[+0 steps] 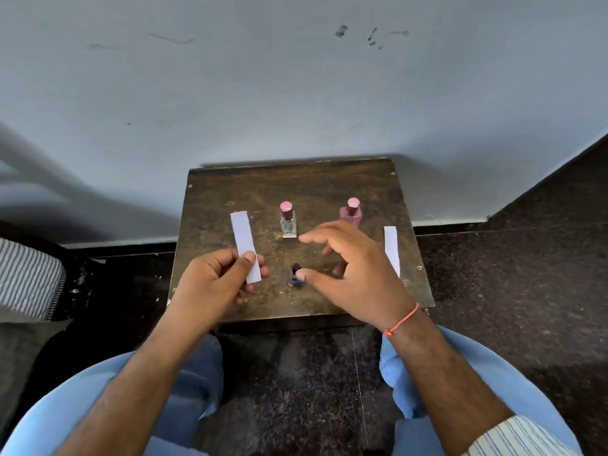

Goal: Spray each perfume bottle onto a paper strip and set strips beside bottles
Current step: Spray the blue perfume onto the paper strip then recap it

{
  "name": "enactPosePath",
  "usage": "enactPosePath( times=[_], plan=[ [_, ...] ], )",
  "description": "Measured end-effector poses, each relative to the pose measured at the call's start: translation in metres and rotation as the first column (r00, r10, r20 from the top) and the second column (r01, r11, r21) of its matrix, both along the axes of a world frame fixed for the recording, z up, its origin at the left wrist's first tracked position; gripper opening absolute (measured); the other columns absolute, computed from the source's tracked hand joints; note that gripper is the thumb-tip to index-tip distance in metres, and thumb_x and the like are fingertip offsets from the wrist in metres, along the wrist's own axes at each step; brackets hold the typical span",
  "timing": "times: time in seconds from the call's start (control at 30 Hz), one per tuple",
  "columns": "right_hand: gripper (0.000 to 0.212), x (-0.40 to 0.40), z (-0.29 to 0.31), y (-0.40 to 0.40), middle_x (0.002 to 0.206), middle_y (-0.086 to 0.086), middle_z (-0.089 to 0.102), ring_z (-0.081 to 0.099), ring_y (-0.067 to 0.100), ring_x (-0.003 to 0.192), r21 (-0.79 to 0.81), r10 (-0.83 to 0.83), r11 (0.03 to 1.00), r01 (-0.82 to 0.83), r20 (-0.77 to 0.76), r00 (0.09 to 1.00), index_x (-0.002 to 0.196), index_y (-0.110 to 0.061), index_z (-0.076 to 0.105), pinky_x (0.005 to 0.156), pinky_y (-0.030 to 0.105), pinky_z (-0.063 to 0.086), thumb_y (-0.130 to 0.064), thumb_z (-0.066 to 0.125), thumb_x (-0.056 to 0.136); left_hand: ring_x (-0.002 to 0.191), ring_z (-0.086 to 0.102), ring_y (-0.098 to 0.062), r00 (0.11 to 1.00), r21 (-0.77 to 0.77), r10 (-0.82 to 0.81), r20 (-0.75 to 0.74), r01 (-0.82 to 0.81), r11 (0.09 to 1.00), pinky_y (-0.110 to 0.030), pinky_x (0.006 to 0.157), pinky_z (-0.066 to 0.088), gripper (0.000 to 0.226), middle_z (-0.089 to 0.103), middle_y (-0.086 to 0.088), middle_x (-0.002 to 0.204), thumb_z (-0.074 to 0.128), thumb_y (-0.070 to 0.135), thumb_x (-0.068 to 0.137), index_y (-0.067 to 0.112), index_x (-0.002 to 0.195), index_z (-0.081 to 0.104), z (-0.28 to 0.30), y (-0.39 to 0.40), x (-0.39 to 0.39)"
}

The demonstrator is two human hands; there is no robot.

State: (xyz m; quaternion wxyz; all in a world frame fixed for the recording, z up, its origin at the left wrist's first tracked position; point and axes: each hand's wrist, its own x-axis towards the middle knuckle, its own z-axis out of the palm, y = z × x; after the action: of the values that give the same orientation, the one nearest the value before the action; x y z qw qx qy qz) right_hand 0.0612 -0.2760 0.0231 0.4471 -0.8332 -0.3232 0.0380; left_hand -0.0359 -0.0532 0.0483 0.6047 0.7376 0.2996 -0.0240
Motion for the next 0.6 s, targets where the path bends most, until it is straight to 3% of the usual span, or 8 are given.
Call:
enactPosePath(
  times=[0.1, 0.17, 0.23, 0.3, 0.43, 0.6],
  plan=[
    [0.054, 0.0, -0.011, 0.004, 0.12, -0.025, 0.065, 0.064, 0.004, 0.102, -0.16, 0.013, 0.987, -0.031, -0.118, 0.993, 0.132, -0.034, 0.069, 0.078, 0.012, 0.046, -0.044, 0.09, 0.083, 0.062, 0.064, -0.006, 0.99, 0.116, -0.13, -0.055, 0.135, 0.984, -0.022, 0.055, 0.051, 0.024, 0.084, 0.006, 0.092, 0.058, 0.028, 0.11, 0.023, 0.1, 0.079, -0.01, 0.018, 0.003],
    [0.058, -0.001, -0.016, 0.006, 0.118, -0.027, 0.065, 0.064, -0.001, 0.102, -0.255, 0.016, 0.965, -0.056, -0.157, 0.987, 0.135, -0.036, 0.068, 0.079, 0.004, 0.041, -0.048, 0.09, 0.082, 0.06, 0.064, -0.006, 0.988, 0.125, -0.147, -0.051, 0.153, 0.98, -0.013, 0.052, 0.047, 0.026, 0.083, 0.005, 0.09, 0.055, 0.027, 0.111, 0.022, 0.098, 0.077, -0.016, 0.022, 0.008],
    [0.057, -0.001, -0.021, 0.01, 0.12, -0.024, 0.067, 0.065, -0.001, 0.101, -0.298, 0.03, 0.951, -0.085, -0.185, 0.982, 0.135, -0.036, 0.068, 0.08, 0.006, 0.041, -0.048, 0.089, 0.084, 0.06, 0.062, -0.008, 0.988, 0.089, -0.151, -0.036, 0.154, 0.984, -0.011, 0.05, 0.045, 0.028, 0.081, 0.004, 0.088, 0.051, 0.025, 0.112, 0.02, 0.097, 0.075, -0.022, 0.023, 0.012],
    [0.054, -0.001, -0.024, 0.012, 0.121, -0.023, 0.067, 0.065, -0.001, 0.1, -0.311, 0.04, 0.944, -0.106, -0.211, 0.977, 0.136, -0.037, 0.068, 0.082, 0.01, 0.044, -0.047, 0.086, 0.087, 0.061, 0.061, -0.011, 0.987, 0.026, -0.16, -0.023, 0.16, 0.987, -0.01, 0.05, 0.043, 0.029, 0.078, 0.005, 0.084, 0.05, 0.024, 0.113, 0.019, 0.097, 0.073, -0.028, 0.023, 0.014],
    [0.043, -0.001, -0.032, 0.013, 0.112, -0.024, 0.066, 0.062, -0.009, 0.1, -0.302, 0.049, 0.946, -0.12, -0.234, 0.971, 0.133, -0.037, 0.072, 0.084, 0.006, 0.041, -0.041, 0.084, 0.092, 0.061, 0.059, -0.011, 0.986, -0.043, -0.166, 0.002, 0.166, 0.985, -0.011, 0.051, 0.043, 0.029, 0.076, 0.005, 0.082, 0.051, 0.026, 0.113, 0.018, 0.098, 0.075, -0.034, 0.025, 0.015],
    [0.028, 0.001, -0.039, 0.014, 0.108, -0.019, 0.073, 0.067, 0.0, 0.102, -0.272, 0.049, 0.956, -0.113, -0.23, 0.972, 0.123, -0.034, 0.077, 0.086, 0.016, 0.049, -0.036, 0.081, 0.096, 0.059, 0.057, -0.007, 0.99, -0.091, -0.134, 0.033, 0.137, 0.986, -0.012, 0.05, 0.041, 0.03, 0.078, 0.006, 0.083, 0.051, 0.028, 0.113, 0.022, 0.103, 0.079, -0.035, 0.028, 0.018]
  ],
)
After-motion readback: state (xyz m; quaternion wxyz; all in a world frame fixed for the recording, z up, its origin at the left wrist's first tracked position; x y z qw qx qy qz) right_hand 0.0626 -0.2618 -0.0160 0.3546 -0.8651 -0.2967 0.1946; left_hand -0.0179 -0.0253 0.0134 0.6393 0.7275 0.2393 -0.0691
